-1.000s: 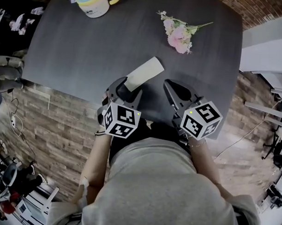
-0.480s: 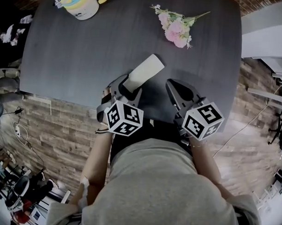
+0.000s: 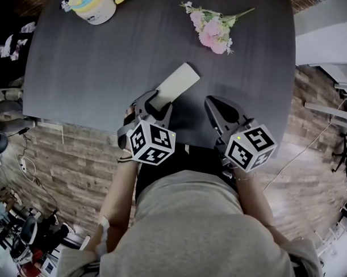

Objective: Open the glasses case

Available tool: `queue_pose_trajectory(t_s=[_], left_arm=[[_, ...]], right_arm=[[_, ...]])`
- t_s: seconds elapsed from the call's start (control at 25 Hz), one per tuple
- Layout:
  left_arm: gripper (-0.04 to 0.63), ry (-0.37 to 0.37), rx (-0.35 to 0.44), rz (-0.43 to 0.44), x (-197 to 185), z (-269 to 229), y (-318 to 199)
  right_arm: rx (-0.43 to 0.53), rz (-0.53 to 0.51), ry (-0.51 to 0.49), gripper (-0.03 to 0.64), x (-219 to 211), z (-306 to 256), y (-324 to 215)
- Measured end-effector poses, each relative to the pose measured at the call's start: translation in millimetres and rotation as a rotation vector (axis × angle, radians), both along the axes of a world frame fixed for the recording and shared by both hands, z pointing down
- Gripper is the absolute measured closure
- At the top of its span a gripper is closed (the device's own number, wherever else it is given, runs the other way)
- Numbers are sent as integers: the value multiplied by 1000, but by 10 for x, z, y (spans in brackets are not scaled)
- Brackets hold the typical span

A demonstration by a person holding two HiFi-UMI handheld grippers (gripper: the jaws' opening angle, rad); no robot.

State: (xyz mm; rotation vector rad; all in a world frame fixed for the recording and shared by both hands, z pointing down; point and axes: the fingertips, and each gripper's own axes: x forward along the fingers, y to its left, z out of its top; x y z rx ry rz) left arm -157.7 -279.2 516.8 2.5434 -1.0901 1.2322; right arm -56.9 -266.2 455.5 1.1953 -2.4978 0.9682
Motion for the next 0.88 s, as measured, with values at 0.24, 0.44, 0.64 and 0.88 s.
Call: queue_pose_trajectory(t_s=[0.24, 0.44, 0.64, 0.88], left_arm=[[458, 52, 45, -26, -45, -164, -37], [539, 63, 82, -59, -145, -273, -98], [549, 86, 92, -112, -298, -334, -229], [554, 125, 91, -159, -444, -374, -383]], right_arm=[[22, 1, -1, 612, -12, -49, -14], [36, -10, -1, 612, -60, -89, -13], [43, -17, 3, 612, -95, -111, -18], [46, -20, 8, 612, -136, -156, -6]])
